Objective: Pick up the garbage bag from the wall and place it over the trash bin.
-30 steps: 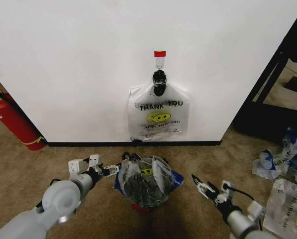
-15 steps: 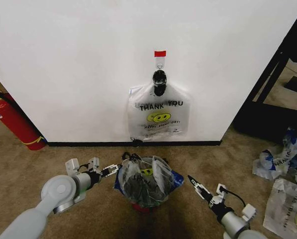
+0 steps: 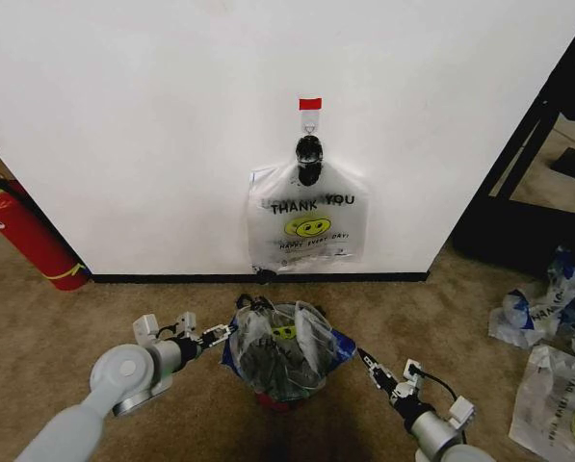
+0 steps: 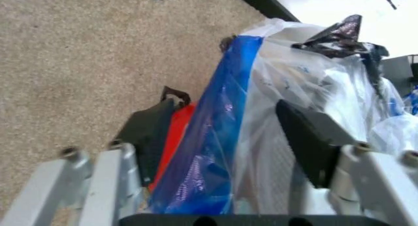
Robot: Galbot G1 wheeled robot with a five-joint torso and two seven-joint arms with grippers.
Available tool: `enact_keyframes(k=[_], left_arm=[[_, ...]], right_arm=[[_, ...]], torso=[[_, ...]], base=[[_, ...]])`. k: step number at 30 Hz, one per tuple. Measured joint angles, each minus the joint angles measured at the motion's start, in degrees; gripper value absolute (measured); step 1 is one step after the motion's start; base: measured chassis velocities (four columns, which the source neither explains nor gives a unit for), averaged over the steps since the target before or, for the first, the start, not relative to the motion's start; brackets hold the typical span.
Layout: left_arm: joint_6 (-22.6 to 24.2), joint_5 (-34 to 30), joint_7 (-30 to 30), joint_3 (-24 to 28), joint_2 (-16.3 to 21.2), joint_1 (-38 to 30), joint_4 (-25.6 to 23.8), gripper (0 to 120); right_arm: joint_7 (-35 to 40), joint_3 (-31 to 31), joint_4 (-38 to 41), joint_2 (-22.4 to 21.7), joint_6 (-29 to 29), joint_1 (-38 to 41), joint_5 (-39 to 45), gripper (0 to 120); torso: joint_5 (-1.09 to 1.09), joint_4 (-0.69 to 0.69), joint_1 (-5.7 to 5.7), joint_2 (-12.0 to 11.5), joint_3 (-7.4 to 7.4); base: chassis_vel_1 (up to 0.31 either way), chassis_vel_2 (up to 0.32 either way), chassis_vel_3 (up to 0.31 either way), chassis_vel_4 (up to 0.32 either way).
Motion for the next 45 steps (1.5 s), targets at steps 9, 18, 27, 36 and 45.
enact_keyframes(k=[9, 18, 27, 36, 45], left_arm=[[-0.41, 2.02, 0.18, 1.54, -1.02, -1.31, 1.28, 27], [-0.57, 2.62, 0.23, 1.34, -0.73, -1.26, 1.12, 0], [-0.69, 3.77, 0.24, 1.95, -0.78, -1.23, 0.65, 0], [-0.75, 4.28, 0.23, 2.42, -0.49, -1.65, 0.11, 0], [-0.94, 5.06, 0.81, 3.20, -0.41, -1.62, -1.31, 0]], right_arm=[[-0.58, -0.16, -1.09, 1.01, 0.93, 0.01, -1.37, 0], [-3.00, 1.44, 0.73, -0.22, 1.11, -2.24, 0.27, 26], [-3.79, -0.25, -1.95, 1.21, 0.99, 0.44, -0.97, 56], [-5.45, -1.55, -6.11, 3.04, 1.56, 2.42, -3.10, 43], [-6.15, -2.75, -6.12, 4.21, 2.62, 3.14, -4.99, 8]], torso=[[0.00, 0.00, 0.00, 0.00, 0.00], [-0.01, 0.00, 0.00, 0.00, 0.00], [-0.01, 0.00, 0.00, 0.00, 0.00], [-0.01, 0.00, 0.00, 0.00, 0.00], [-0.01, 0.00, 0.00, 0.00, 0.00]], base=[[0.000, 0.000, 0.000, 0.000], [0.000, 0.000, 0.000, 0.000], [0.000, 0.000, 0.000, 0.000], [0.000, 0.000, 0.000, 0.000], [0.000, 0.000, 0.000, 0.000]])
